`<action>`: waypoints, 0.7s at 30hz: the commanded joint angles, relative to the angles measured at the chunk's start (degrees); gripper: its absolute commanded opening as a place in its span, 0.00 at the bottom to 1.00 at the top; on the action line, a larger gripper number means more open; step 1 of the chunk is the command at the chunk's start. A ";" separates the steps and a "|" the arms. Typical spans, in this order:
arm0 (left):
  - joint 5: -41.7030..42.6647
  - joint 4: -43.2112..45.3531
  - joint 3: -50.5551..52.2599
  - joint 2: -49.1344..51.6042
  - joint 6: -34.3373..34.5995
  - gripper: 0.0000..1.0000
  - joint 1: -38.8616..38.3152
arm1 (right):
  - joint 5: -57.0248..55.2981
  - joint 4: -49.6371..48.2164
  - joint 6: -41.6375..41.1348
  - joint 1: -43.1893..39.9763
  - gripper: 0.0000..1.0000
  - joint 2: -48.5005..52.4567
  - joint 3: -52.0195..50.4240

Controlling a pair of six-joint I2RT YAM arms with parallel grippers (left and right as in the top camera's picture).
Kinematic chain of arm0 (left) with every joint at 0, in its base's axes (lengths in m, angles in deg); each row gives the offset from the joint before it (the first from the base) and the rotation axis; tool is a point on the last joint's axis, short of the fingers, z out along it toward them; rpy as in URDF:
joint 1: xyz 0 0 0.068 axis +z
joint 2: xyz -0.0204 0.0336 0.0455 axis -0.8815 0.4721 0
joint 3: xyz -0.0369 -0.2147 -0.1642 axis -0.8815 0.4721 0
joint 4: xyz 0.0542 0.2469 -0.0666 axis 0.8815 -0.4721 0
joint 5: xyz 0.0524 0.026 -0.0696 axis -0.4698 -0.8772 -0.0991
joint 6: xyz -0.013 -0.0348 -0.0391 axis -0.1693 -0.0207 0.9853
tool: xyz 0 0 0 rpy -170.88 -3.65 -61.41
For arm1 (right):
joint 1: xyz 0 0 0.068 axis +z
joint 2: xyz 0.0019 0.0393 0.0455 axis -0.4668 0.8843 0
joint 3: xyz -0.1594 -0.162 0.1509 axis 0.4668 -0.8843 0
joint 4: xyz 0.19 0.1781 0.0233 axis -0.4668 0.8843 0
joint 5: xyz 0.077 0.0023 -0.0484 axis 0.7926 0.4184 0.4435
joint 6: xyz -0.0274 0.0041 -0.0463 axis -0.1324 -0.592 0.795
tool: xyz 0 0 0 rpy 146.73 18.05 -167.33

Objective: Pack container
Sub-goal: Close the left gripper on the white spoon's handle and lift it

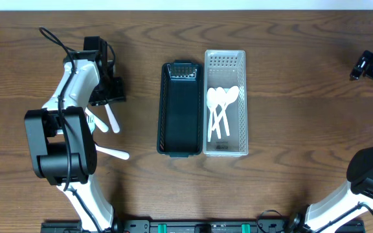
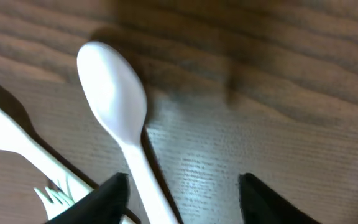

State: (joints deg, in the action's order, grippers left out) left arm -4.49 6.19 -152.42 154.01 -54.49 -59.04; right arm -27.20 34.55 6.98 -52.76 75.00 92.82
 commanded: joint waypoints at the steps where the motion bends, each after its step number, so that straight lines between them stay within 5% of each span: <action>1: -2.45 0.55 0.22 -0.46 1.77 0.71 0.33 | 0.15 0.04 1.25 0.20 0.99 -0.13 -0.31; 8: -3.34 1.20 0.22 -0.46 10.27 0.79 3.43 | 0.15 0.00 1.25 0.20 0.99 -0.13 -0.31; 21: -2.49 1.16 0.28 3.23 11.37 0.79 3.23 | 0.15 -0.02 1.25 0.20 0.99 -0.13 -0.31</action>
State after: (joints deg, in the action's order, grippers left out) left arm -6.92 7.55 -152.42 154.95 -43.94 -55.72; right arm -27.20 34.51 7.61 -52.76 75.00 92.82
